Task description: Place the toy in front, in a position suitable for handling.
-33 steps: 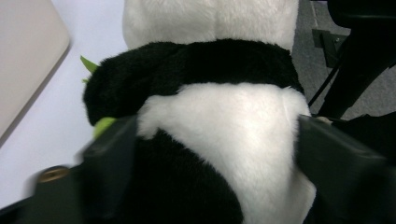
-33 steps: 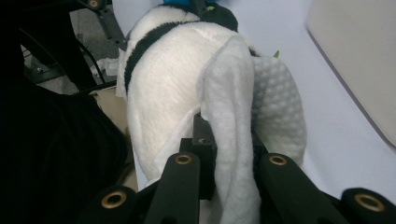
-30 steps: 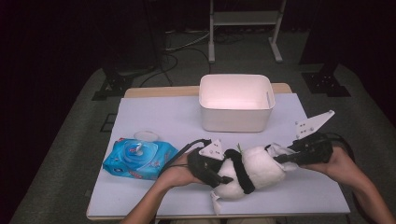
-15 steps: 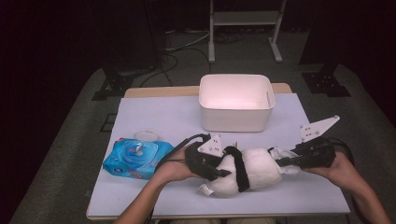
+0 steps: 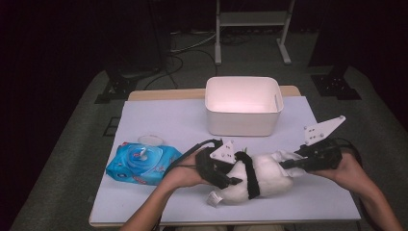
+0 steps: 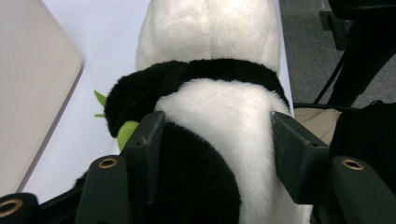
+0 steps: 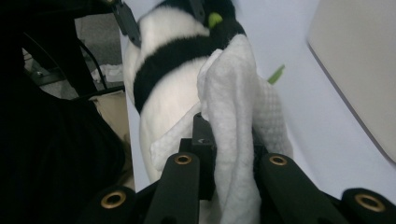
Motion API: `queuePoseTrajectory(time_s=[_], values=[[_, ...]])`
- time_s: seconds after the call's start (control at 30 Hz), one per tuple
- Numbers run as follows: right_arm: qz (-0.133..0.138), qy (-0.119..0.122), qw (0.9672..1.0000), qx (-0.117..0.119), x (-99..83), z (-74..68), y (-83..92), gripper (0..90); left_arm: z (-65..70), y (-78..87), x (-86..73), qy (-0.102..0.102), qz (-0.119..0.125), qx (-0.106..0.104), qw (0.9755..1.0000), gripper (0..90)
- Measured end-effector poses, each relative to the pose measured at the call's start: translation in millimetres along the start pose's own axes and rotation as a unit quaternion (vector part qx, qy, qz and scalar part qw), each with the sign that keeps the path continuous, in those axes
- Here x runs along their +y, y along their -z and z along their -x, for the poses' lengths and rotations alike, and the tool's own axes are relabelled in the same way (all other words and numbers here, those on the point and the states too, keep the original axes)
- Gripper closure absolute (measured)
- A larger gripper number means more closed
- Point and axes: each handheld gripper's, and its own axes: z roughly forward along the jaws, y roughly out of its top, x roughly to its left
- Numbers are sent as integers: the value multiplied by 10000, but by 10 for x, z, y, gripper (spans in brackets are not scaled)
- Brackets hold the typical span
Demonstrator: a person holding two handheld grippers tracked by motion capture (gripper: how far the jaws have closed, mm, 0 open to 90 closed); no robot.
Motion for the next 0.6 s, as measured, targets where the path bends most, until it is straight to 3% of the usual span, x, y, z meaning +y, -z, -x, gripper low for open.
queuePoseTrajectory(time_s=[0.13,0.2,0.43,0.6], values=[[-18,60,9999,98,54,-7,-81,815,18,-62,53,-88,5,-57,9999,390],[-198,93,9998,30,46,3,-134,815,14,-83,61,-93,-9,-51,9999,393],[-68,-189,9997,115,-138,44,-72,816,5,-93,89,-93,21,-101,9999,400],[-60,-191,9998,92,-164,35,-88,816,1,-101,124,-104,-64,-82,9999,399]])
